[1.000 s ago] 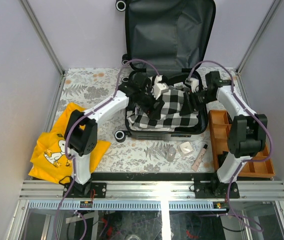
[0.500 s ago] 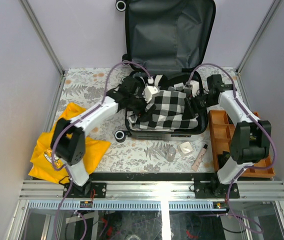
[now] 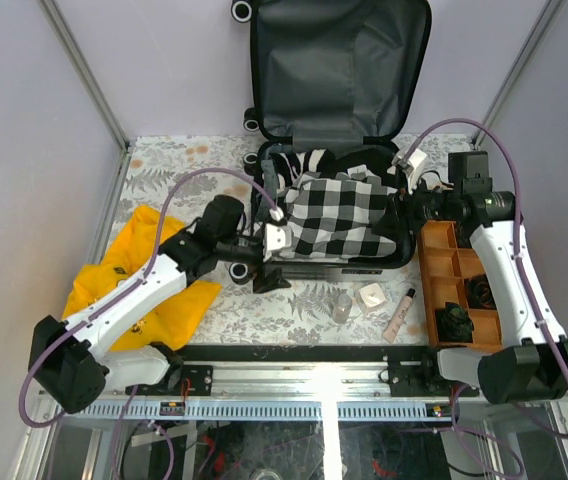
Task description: Pack the luggage
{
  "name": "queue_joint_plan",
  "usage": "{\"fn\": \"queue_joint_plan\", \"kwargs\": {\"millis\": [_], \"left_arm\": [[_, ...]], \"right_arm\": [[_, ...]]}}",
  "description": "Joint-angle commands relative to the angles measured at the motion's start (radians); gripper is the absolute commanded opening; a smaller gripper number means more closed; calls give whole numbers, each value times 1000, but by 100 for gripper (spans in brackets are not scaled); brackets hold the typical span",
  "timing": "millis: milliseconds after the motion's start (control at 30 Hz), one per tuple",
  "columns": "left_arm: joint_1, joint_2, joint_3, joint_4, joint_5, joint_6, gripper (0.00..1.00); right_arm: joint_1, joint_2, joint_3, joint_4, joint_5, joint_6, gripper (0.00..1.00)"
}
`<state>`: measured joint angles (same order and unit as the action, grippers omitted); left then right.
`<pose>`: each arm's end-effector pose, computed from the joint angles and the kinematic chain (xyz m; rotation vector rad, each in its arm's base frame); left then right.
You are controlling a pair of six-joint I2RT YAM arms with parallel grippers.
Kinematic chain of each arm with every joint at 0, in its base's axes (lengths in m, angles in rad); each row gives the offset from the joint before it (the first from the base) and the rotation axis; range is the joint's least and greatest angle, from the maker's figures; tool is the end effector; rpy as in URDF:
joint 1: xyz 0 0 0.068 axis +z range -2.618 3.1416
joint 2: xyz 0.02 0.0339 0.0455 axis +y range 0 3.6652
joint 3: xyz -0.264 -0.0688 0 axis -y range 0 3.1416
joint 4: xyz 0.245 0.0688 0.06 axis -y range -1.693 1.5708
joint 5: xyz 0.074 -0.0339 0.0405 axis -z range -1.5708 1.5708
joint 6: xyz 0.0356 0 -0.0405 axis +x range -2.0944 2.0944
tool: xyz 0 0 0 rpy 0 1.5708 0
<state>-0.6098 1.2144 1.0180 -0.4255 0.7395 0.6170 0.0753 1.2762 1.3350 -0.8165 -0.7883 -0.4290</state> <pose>0.2006 -0.1694 0.3135 1.5301 1.4570 -0.7993 0.2538 0.0445 0.3723 -0.8983 1.9622 0.7088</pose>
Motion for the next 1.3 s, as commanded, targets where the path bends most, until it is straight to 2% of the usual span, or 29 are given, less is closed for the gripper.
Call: {"fn": "queue_joint_plan", "kwargs": {"millis": [0, 200, 300, 467, 833, 1067, 1200, 1267], "left_arm": [[-88, -43, -203, 317, 39, -146, 95], [-200, -34, -461, 696, -48, -264, 100], [-227, 59, -522, 888, -71, -341, 100], [-302, 206, -593, 1201, -134, -349, 100], [-310, 551, -507, 1564, -171, -407, 99], [-341, 670, -428, 1707, -176, -446, 95], [-364, 702, -405, 1727, -189, -464, 88], [-368, 712, -403, 1732, -178, -466, 79]], "right_arm": [[-6, -110, -78, 133, -31, 124, 81], [-25, -141, -81, 136, -2, 159, 91], [-43, -140, -80, 134, -8, 165, 95], [-63, -111, -59, 124, -19, 166, 99], [-92, -51, -25, 92, -59, 157, 100], [-92, -12, -12, 83, -62, 149, 99], [-92, 1, -7, 89, -70, 157, 99], [-93, 2, -4, 85, -67, 156, 99]]}}
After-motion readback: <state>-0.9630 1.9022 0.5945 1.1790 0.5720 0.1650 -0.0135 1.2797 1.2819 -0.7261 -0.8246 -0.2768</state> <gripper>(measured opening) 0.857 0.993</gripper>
